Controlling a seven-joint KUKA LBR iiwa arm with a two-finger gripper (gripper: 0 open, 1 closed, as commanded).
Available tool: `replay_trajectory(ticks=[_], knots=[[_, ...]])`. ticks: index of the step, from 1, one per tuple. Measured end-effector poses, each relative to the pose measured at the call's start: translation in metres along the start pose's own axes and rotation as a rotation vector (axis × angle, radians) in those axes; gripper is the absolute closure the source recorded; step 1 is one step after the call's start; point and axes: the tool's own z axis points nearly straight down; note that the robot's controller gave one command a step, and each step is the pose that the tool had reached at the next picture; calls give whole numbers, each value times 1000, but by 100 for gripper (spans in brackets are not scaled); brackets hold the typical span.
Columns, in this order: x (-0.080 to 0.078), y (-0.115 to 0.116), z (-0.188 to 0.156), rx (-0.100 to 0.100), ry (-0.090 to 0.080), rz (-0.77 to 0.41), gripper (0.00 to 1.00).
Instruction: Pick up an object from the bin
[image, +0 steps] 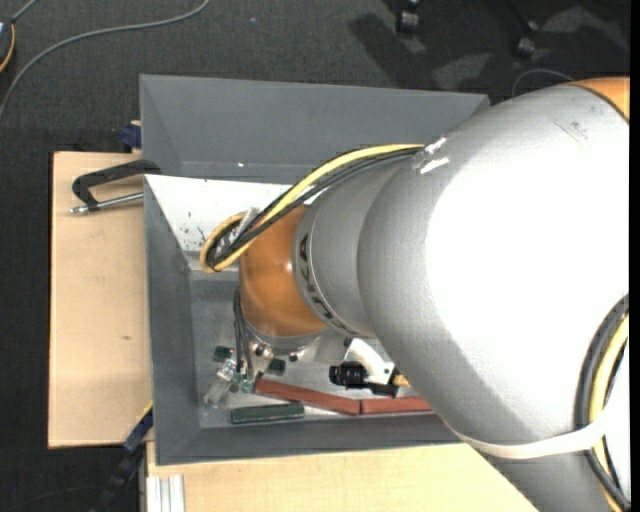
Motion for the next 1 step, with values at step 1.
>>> replay_trajectory(ticks=[1], knots=[[0,1,0,-2,-1,-1,0]])
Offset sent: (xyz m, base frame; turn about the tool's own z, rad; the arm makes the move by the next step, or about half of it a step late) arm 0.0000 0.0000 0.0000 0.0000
